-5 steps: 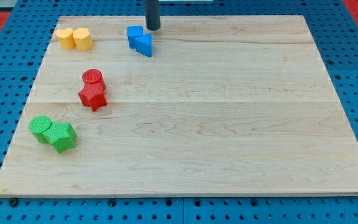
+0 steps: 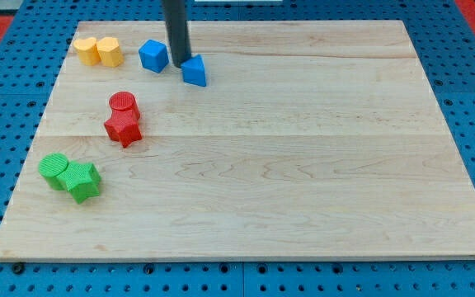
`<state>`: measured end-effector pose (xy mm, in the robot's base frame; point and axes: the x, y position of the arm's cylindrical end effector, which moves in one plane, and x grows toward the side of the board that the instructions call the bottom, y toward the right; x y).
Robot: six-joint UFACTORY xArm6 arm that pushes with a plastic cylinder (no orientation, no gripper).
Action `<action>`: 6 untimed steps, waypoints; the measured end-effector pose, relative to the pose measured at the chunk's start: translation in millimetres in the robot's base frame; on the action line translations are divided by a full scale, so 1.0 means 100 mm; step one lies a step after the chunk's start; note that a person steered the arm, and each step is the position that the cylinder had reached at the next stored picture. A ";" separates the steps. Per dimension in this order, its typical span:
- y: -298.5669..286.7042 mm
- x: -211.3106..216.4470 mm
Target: Nudge the blue cube and blue triangle
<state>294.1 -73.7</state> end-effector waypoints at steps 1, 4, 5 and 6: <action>0.36 -0.13; 0.77 -0.11; 0.72 -0.09; 0.72 -0.09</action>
